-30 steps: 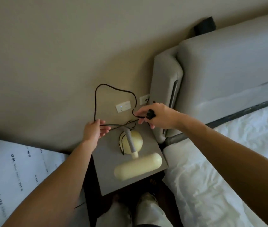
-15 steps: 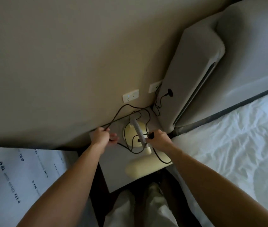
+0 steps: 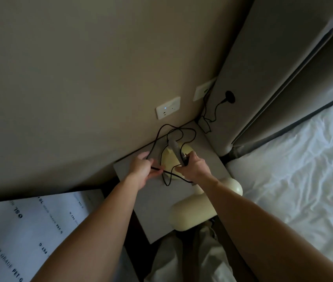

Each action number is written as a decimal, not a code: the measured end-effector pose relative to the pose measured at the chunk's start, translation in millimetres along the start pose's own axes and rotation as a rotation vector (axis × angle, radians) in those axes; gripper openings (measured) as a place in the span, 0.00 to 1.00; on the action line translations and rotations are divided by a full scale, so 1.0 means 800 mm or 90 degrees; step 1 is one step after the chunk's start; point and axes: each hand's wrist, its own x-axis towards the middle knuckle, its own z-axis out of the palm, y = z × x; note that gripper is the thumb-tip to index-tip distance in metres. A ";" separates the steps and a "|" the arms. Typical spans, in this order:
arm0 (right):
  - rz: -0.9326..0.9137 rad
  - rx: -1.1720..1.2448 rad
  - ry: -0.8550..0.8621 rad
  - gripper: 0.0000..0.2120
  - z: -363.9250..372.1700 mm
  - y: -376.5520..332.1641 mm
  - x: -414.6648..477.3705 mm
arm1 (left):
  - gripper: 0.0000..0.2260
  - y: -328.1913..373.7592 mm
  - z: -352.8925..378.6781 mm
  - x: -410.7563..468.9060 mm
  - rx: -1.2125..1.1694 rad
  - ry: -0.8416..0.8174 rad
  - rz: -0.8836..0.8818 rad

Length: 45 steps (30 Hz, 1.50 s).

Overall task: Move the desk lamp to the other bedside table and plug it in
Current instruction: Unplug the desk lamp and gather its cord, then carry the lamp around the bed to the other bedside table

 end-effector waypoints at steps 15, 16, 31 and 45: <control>-0.146 0.020 0.090 0.10 -0.052 0.046 -0.087 | 0.38 -0.010 0.019 -0.042 0.608 -0.147 0.296; -0.158 0.022 0.088 0.09 -0.065 0.040 -0.101 | 0.35 -0.008 0.023 -0.051 0.607 -0.150 0.332; -0.362 -0.141 0.053 0.09 -0.234 -0.074 -0.314 | 0.13 0.099 -0.023 -0.194 0.600 -0.104 0.454; -0.494 -0.125 0.301 0.07 -0.370 -0.032 -0.542 | 0.13 0.159 -0.011 -0.470 0.577 -0.076 0.734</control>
